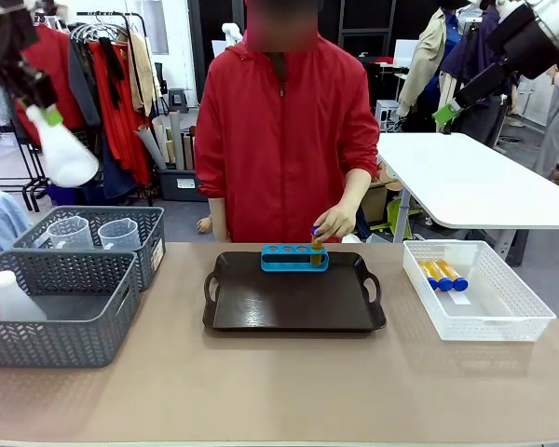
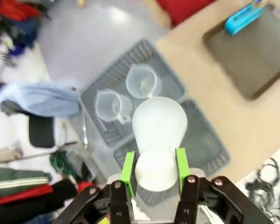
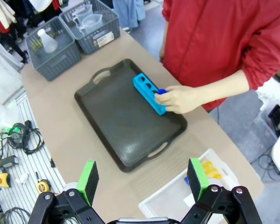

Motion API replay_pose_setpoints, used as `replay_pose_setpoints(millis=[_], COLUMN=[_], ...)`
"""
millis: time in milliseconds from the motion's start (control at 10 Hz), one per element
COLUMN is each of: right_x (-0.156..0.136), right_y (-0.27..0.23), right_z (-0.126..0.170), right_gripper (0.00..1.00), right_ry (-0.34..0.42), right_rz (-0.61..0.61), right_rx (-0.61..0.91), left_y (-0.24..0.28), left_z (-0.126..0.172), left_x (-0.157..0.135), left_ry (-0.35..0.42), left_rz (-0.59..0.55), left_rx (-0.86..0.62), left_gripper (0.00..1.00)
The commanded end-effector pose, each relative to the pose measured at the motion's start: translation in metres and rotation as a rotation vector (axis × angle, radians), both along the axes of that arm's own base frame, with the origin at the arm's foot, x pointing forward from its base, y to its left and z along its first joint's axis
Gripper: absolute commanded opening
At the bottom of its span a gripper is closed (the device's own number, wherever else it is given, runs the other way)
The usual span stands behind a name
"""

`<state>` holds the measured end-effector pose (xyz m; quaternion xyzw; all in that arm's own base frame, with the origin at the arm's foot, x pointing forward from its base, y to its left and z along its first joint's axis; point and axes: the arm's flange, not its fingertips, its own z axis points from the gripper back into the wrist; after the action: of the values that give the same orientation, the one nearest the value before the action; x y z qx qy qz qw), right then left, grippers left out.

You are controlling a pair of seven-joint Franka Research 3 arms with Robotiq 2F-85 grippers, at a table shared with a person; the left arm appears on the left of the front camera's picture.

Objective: Prepare the laboratory tools.
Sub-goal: Pick up one Small flask and place it on the Handle tray.

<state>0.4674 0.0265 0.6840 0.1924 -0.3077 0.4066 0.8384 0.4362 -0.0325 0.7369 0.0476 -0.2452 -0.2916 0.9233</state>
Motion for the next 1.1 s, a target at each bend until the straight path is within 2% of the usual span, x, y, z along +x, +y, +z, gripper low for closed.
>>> replay_pose_setpoints(millis=[0, 200, 300, 800, 900, 1000], right_x=[-0.001, -0.001, -0.001, -0.001, -0.001, -0.001], right_y=[0.0, 0.0, 0.0, 0.0, 0.0, 0.0], right_z=[0.001, 0.001, 0.001, 0.001, 0.001, 0.001], right_gripper=[1.0, 1.0, 1.0, 1.0, 1.0, 1.0], right_ry=[-0.004, -0.004, -0.004, -0.004, -0.004, -0.004], right_rz=[0.006, 0.006, 0.006, 0.006, 0.006, 0.006], right_rx=[0.002, 0.002, 0.002, 0.002, 0.002, 0.002], left_y=[-0.01, -0.032, -0.023, -0.023, -0.021, -0.041], left_z=[0.024, 0.043, 0.027, 0.027, 0.031, 0.031], left_x=[0.015, 0.018, 0.008, 0.008, 0.014, 0.03], left_ry=[0.012, 0.0, -0.016, -0.016, -0.004, 0.046], left_rz=[-0.109, -0.186, -0.098, -0.098, -0.106, -0.138], left_rx=[-0.014, -0.02, -0.007, -0.007, -0.011, -0.002], left_gripper=[0.0, 0.0, 0.0, 0.0, 0.0, 0.0])
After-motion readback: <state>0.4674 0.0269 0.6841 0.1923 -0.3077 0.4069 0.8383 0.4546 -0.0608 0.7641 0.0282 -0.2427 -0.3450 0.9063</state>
